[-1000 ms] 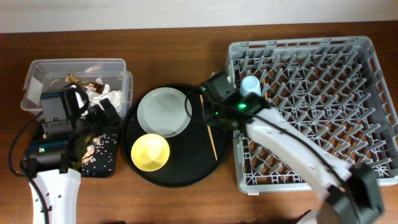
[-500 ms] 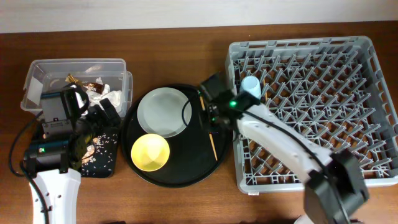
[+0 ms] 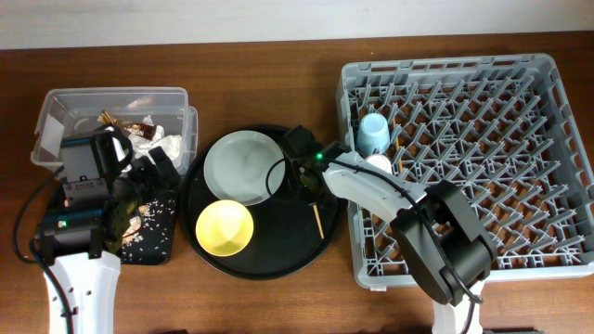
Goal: Sort waste into correct bins and load items into the dishwasher rack
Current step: 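Grasp the second chopstick with the right gripper and place it in the rack, then grasp the yellow bowl with the right gripper and place it in the rack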
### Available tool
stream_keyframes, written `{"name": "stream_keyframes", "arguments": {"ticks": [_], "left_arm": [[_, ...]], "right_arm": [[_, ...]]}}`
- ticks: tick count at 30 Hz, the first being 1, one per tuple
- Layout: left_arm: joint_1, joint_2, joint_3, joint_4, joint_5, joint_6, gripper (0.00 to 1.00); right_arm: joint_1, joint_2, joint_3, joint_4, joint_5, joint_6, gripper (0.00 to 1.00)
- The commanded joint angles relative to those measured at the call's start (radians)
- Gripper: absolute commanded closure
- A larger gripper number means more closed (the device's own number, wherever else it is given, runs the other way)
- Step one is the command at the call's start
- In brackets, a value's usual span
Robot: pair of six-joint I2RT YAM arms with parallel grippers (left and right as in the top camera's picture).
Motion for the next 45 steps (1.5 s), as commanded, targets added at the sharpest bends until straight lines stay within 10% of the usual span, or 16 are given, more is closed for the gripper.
{"name": "stream_keyframes", "arguments": {"ticks": [1, 9, 15, 29, 37, 45], "left_arm": [[0.002, -0.004, 0.003, 0.002, -0.007, 0.001, 0.01], [0.002, -0.004, 0.003, 0.002, -0.007, 0.001, 0.01], [0.002, -0.004, 0.003, 0.002, -0.007, 0.001, 0.01], [0.002, -0.004, 0.003, 0.002, -0.007, 0.001, 0.01], [0.002, -0.004, 0.003, 0.002, -0.007, 0.001, 0.01], [0.002, -0.004, 0.003, 0.002, -0.007, 0.001, 0.01]], "right_arm": [[0.006, 0.035, 0.000, 0.001, -0.014, -0.002, 0.96], [-0.003, -0.203, 0.450, -0.411, 0.183, -0.089, 0.96], [-0.173, -0.263, 0.454, -0.626, 0.306, -0.081, 0.96], [-0.455, -0.262, 0.135, -0.364, 0.261, -0.277, 0.95], [-0.454, -0.262, 0.136, -0.358, 0.288, -0.276, 0.67], [-0.239, -0.262, 0.225, -0.448, -0.649, -0.355, 0.67]]}}
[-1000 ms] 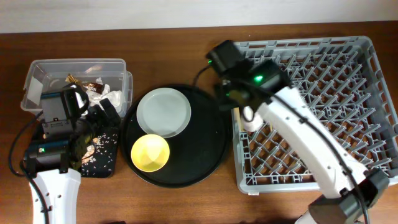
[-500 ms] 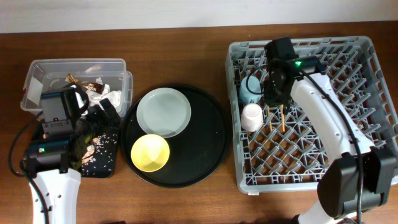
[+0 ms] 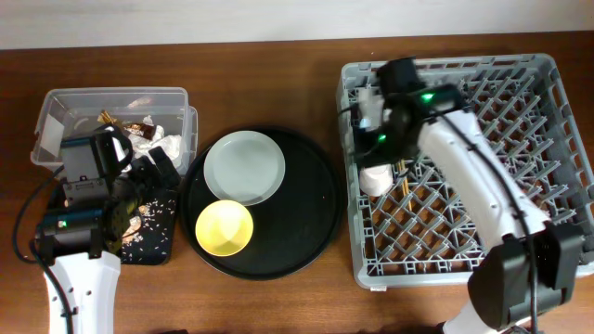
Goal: Sort waste into correct bins and load items into the dishwasher rack
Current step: 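Grasp the yellow bowl with the right gripper and place it in the rack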
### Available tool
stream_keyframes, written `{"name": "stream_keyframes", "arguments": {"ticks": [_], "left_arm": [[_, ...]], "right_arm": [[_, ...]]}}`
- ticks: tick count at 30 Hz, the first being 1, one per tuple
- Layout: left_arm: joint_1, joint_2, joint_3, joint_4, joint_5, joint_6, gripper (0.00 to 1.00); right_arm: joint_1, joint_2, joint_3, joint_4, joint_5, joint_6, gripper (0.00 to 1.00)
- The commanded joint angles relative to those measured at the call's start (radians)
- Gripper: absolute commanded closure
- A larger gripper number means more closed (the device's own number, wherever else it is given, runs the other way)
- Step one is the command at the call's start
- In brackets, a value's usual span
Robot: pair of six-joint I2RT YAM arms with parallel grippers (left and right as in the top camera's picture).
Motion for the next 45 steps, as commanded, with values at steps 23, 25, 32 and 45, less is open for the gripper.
{"name": "stream_keyframes", "arguments": {"ticks": [23, 25, 32, 45], "left_arm": [[0.002, -0.004, 0.003, 0.002, -0.007, 0.001, 0.01], [0.002, -0.004, 0.003, 0.002, -0.007, 0.001, 0.01], [0.002, -0.004, 0.003, 0.002, -0.007, 0.001, 0.01], [0.002, -0.004, 0.003, 0.002, -0.007, 0.001, 0.01]], "right_arm": [[0.822, 0.111, -0.426, 1.049, 0.370, -0.022, 0.50], [0.822, 0.138, -0.426, 1.060, 0.366, -0.022, 0.51], [0.822, 0.141, -0.426, 0.932, 0.366, -0.021, 0.66], [0.638, 0.041, -0.279, 0.487, 0.393, -0.021, 0.64]]}}
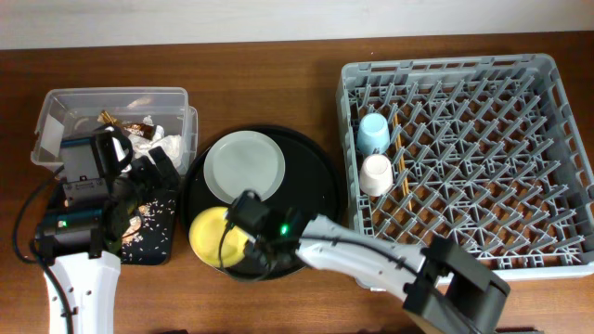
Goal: Sort waste into correct bins and load items into the dishwasher rack
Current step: 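Grasp the yellow bowl with the right gripper and place it in the rack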
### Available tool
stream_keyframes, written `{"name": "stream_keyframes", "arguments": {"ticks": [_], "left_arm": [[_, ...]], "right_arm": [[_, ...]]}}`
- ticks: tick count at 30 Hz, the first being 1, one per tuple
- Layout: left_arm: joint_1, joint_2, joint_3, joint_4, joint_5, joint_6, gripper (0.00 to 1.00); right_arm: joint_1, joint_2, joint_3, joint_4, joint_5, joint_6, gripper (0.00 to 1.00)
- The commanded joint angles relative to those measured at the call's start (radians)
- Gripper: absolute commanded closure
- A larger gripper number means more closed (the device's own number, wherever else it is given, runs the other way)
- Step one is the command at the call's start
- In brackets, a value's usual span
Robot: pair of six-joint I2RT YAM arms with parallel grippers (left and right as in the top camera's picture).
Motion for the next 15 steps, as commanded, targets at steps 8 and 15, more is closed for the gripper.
{"name": "stream_keyframes", "arguments": {"ticks": [8, 15], "left_arm": [[0.002, -0.004, 0.003, 0.002, -0.007, 0.001, 0.01], [0.002, -0.004, 0.003, 0.002, -0.007, 0.001, 0.01]], "right_arm": [[-0.023, -0.028, 0.280, -0.119, -0.367, -0.003, 0.62], [0.126, 0.068, 0.244, -0.037, -0.214, -0.015, 0.62]]}}
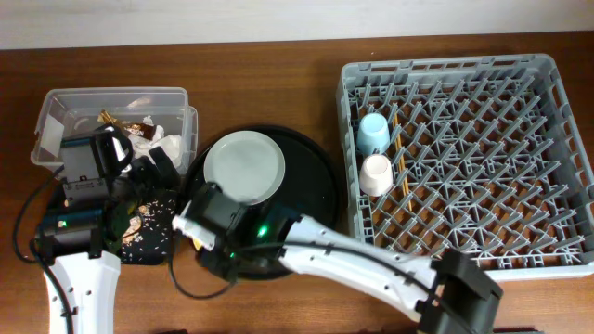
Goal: Sort waste into correct bins and load items into the dishwasher rack
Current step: 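Grasp the yellow bowl with the right gripper and place it in the rack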
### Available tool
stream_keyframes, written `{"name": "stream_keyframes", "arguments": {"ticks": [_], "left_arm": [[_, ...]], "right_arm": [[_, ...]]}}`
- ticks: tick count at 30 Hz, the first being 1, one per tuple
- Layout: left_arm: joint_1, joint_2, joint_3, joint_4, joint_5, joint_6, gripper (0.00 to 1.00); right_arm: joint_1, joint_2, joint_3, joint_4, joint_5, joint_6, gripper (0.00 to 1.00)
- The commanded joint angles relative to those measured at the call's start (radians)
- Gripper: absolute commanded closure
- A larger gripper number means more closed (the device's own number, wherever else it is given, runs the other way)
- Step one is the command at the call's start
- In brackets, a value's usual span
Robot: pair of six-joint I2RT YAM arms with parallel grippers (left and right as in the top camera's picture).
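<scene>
My right arm reaches across the round black tray (311,199), and its gripper (189,229) is at the tray's front left, where its wrist covers the yellow bowl almost entirely. I cannot make out how its jaws stand. A grey plate (244,167) lies on the tray's back half. In the grey dishwasher rack (548,111) a blue cup (373,133) and a white cup (376,173) sit at the left, with a chopstick (402,181) beside them. My left gripper (148,181) hangs over the black waste bin (153,243); its state is unclear.
A clear plastic bin (70,102) with wrappers and crumpled paper stands at the back left. The black bin beside the tray holds food scraps. Cables run along the left arm near the table's front left.
My right gripper has shifted left, from the yellow bowl's right side to the tray's front-left edge. The bowl is now nearly hidden under it. The left arm has not moved.
First my right gripper was at the tray's right side by a chopstick. Then it was over the rack's left, beside the cups, and the tray held no chopstick. Later the chopstick stood in the rack and the gripper was at the yellow bowl, where it still is.
</scene>
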Motion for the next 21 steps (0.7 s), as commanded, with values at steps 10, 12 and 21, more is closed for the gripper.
{"name": "stream_keyframes", "arguments": {"ticks": [10, 12, 21], "left_arm": [[0.002, -0.004, 0.003, 0.002, -0.007, 0.001, 0.01], [0.002, -0.004, 0.003, 0.002, -0.007, 0.001, 0.01], [0.002, -0.004, 0.003, 0.002, -0.007, 0.001, 0.01]], "right_arm": [[0.029, 0.201, -0.018, 0.111, 0.079, -0.037, 0.62], [0.029, 0.201, -0.018, 0.109, 0.078, -0.037, 0.68], [0.029, 0.200, -0.018, 0.016, 0.078, -0.037, 0.94]]}}
